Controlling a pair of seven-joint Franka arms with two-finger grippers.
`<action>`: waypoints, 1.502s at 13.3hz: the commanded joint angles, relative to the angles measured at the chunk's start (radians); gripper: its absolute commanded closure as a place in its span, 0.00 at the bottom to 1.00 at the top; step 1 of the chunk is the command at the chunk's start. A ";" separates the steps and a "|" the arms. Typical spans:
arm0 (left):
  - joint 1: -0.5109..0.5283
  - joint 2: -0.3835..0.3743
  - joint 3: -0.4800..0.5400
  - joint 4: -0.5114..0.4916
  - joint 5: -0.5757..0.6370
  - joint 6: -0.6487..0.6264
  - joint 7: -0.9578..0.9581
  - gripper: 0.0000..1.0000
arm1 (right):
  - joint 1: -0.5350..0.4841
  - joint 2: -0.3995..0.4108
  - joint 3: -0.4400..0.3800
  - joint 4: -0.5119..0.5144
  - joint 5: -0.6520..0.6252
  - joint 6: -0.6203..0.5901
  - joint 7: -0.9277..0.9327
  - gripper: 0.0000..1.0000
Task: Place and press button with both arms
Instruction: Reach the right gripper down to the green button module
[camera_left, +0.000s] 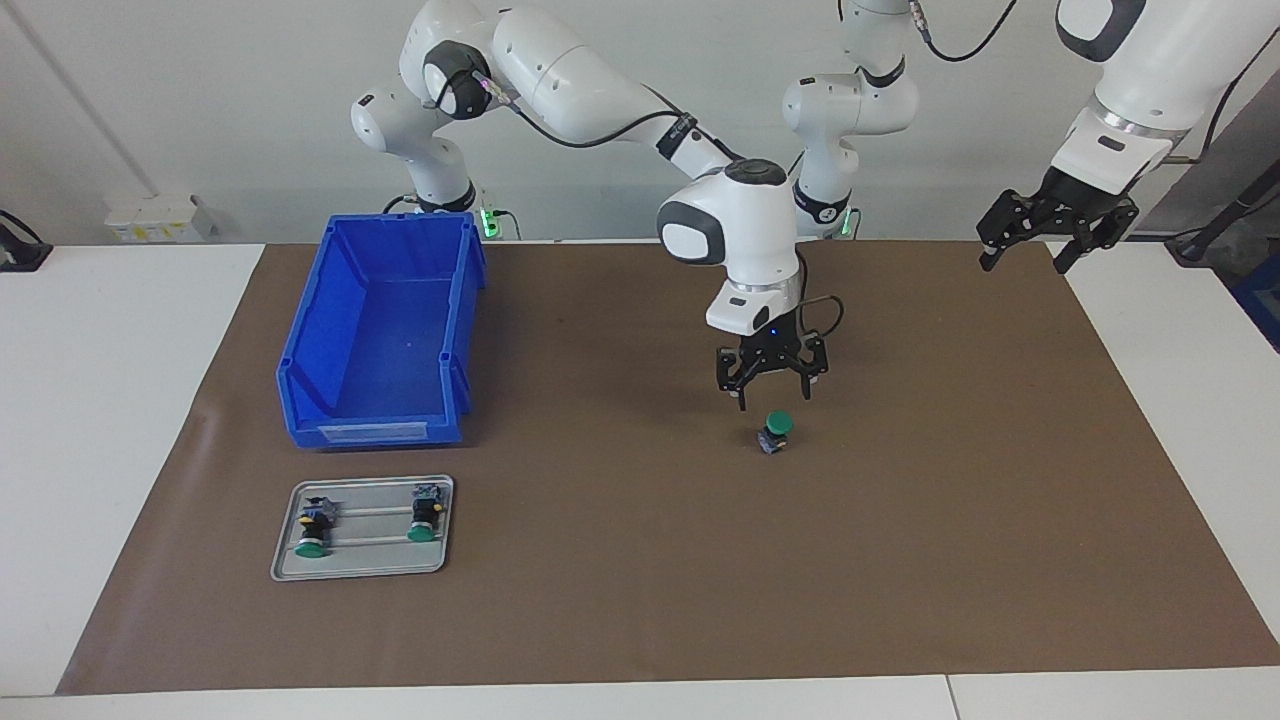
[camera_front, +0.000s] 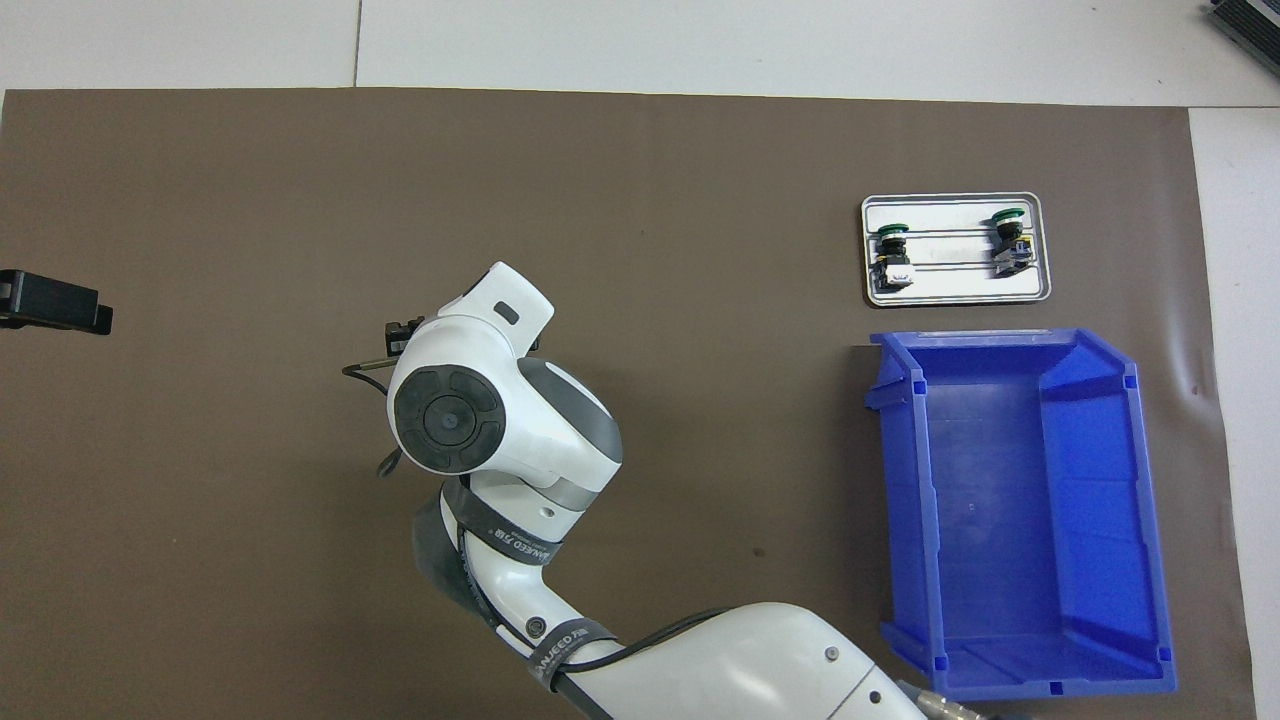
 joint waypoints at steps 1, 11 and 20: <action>0.006 -0.033 -0.004 -0.038 0.017 0.013 0.005 0.00 | 0.007 0.028 0.000 0.041 -0.017 0.014 -0.105 0.00; 0.004 -0.031 -0.004 -0.038 0.017 0.013 0.005 0.00 | 0.009 0.097 0.000 0.004 -0.047 0.095 -0.225 0.00; 0.004 -0.033 -0.004 -0.038 0.017 0.013 0.005 0.00 | 0.006 0.103 0.000 0.004 -0.098 0.101 -0.217 0.36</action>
